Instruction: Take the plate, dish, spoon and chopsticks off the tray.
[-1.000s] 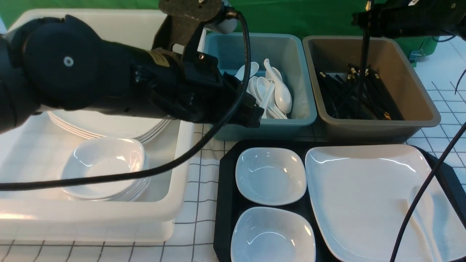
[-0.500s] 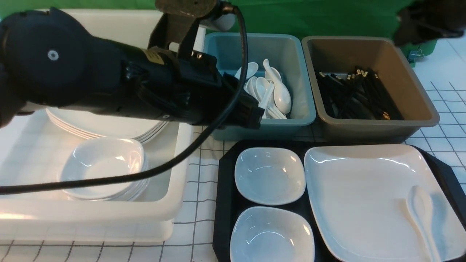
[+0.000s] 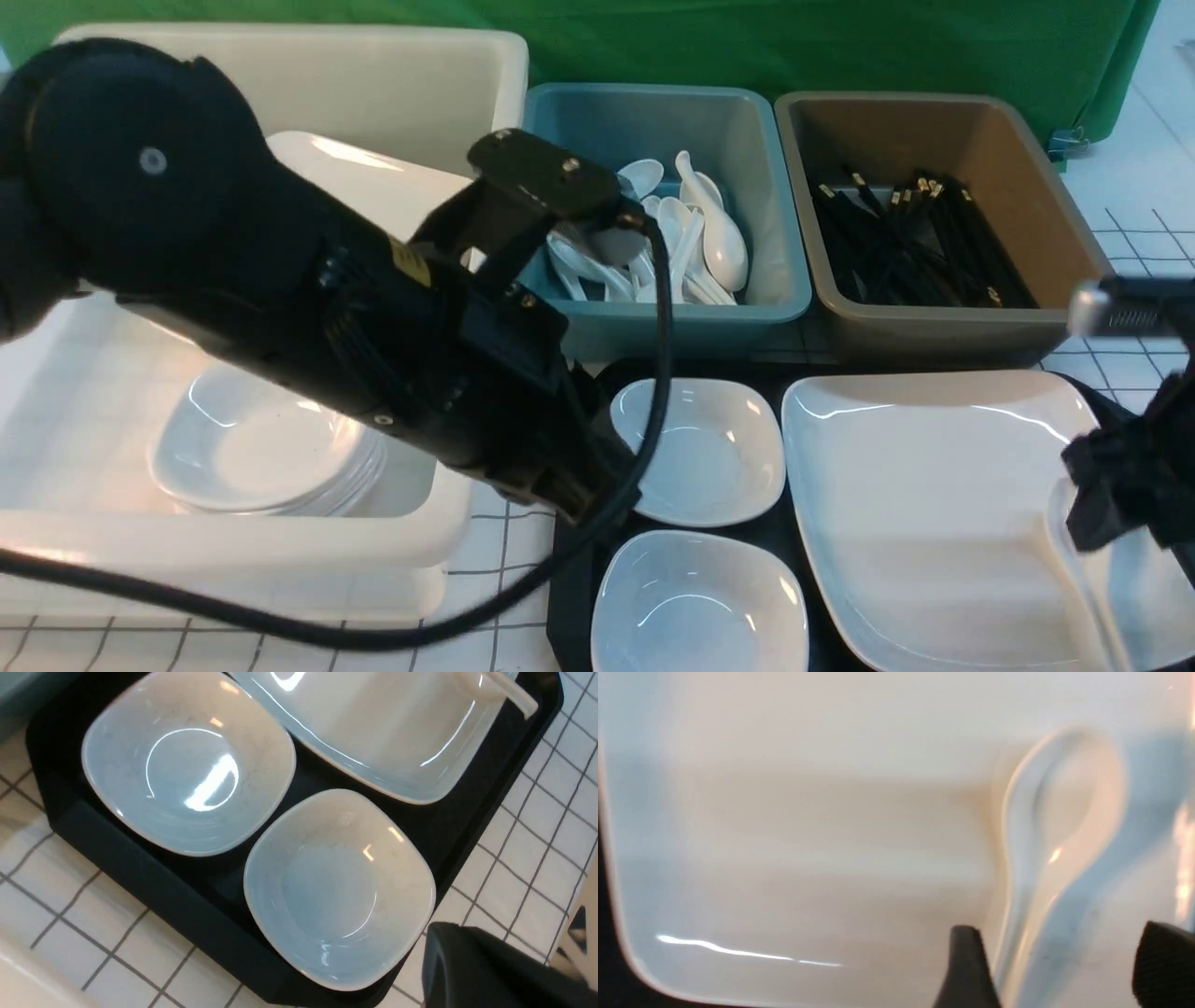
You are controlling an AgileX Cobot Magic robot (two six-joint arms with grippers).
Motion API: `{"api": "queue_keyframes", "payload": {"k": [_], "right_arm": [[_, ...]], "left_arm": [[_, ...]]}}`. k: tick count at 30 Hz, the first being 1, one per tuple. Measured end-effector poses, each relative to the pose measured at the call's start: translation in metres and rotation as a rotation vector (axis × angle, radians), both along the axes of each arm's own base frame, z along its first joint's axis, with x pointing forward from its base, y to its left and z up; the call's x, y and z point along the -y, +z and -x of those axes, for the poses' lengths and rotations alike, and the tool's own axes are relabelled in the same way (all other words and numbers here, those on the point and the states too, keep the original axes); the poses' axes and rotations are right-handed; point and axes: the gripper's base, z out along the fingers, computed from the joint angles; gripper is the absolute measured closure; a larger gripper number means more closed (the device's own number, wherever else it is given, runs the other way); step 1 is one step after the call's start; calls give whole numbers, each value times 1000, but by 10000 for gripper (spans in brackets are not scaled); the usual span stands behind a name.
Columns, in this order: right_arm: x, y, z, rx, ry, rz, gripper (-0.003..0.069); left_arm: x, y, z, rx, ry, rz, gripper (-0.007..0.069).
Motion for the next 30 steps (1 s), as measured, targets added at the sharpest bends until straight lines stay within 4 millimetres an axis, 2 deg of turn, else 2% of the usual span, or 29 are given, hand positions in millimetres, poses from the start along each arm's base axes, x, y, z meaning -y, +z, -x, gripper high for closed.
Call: {"api": "queue_keyframes", "payload": {"k": [2, 3, 5, 9, 11, 14, 15, 16, 18, 20, 22, 25, 27, 30], "right_arm": [[1, -21, 9, -31, -7, 5, 177], [1, -23, 9, -27, -8, 5, 177], [1, -39, 15, -42, -14, 10, 177], [1, -51, 12, -35, -21, 10, 199], [1, -53, 9, -25, -23, 10, 224], [1, -57, 5, -13, -11, 14, 403], [1, -56, 4, -8, -7, 14, 482], [1, -55, 3, -11, -1, 13, 527], [1, -51, 2, -24, 8, 7, 527], [-4, -41, 1, -43, 37, -2, 545], [-15, -19, -3, 2, 76, -30, 587], [-38, 19, -14, 133, 134, -77, 587], [-60, 54, -27, 264, 191, -112, 587], [-85, 83, -44, 380, 242, -152, 587]], "left_arm": [[18, -5, 9, 29, -74, -16, 620], [20, -6, 10, 31, -79, -16, 620], [44, -15, 18, 62, -137, -2, 620], [71, -29, 23, 96, -172, 22, 620], [75, -33, 22, 95, -173, 21, 620], [79, -40, 20, 91, -171, 13, 620], [78, -41, 19, 91, -167, 11, 620], [78, -40, 18, 92, -161, 8, 620], [75, -38, 13, 101, -148, -2, 620], [70, -30, 6, 113, -130, -19, 620], [62, -20, -3, 134, -101, -30, 620], [51, -3, -18, 172, -42, -16, 620], [40, 10, -31, 202, 16, 7, 620], [23, 20, -45, 228, 85, 21, 620]]}}
